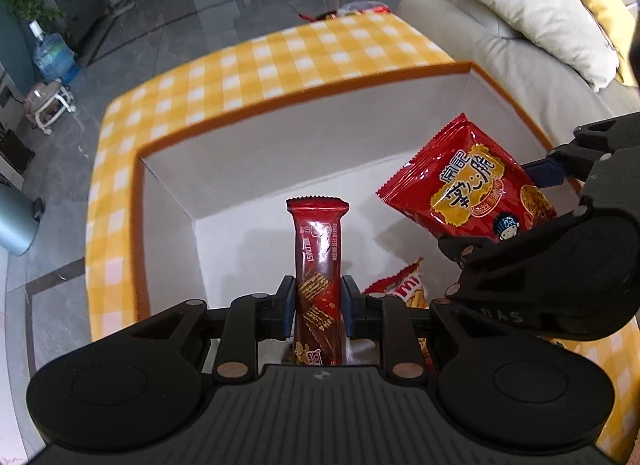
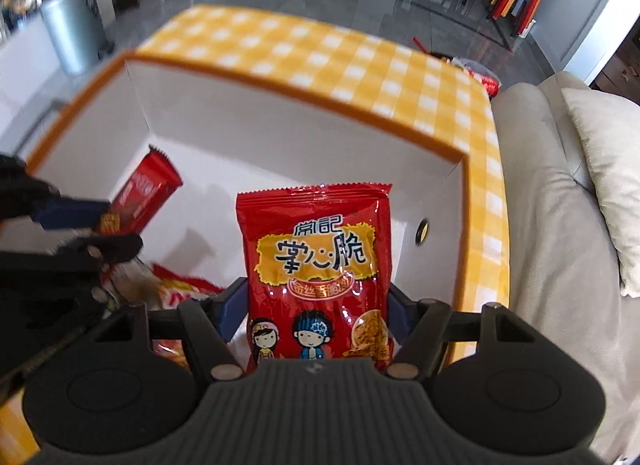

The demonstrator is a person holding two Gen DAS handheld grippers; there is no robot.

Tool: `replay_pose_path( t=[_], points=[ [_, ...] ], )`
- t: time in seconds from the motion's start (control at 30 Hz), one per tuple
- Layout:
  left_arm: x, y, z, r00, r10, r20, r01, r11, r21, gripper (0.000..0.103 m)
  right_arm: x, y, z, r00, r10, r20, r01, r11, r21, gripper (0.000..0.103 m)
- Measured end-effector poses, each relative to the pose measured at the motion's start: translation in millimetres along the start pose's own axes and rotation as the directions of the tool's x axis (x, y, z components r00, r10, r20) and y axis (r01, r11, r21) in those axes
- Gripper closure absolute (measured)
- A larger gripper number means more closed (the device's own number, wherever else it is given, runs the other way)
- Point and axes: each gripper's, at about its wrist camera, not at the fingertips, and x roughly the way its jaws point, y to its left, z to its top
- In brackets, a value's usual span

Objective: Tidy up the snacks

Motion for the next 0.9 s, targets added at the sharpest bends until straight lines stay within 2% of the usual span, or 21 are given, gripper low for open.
replay_pose_path(
  t=[0.23,0.57,0.63,0.7,0.77,0.9],
  points=[
    [14,0,-2,0.999,0.003,-0.048,-0.002,1.000,0.019,0.078,22,2,-2,0.996,-0.004,-0.086,0.002,1.000,-0.019,0.036],
    [15,0,-2,0.999,0.020,-0.048,-0.019,0.999,0.027,0.075,24,7,-7,0.993,-0.013,-0.115,0.007,0.999,-0.051,0.035],
    [13,0,-2,0.998,0.035,-0.045,-0.034,0.999,0.034,0.069,27,6,-4,0.992,-0.005,-0.123,-0.001,0.999,-0.051,0.034],
    [9,-1,-4,0.998,0.048,-0.032,-0.046,0.998,0.038,0.055,26,4,-3,0.993,0.000,-0.119,-0.005,0.999,-0.040,0.031],
    [2,0,-5,0.998,0.066,-0.016,-0.065,0.997,0.040,0.052,21,2,-2,0.995,0.002,-0.096,-0.004,1.000,-0.028,0.022],
    [-14,5,-8,0.997,0.075,0.016,-0.075,0.997,0.012,0.042,6,2,-1,0.998,0.002,-0.055,-0.005,0.999,-0.037,0.019]
  ],
)
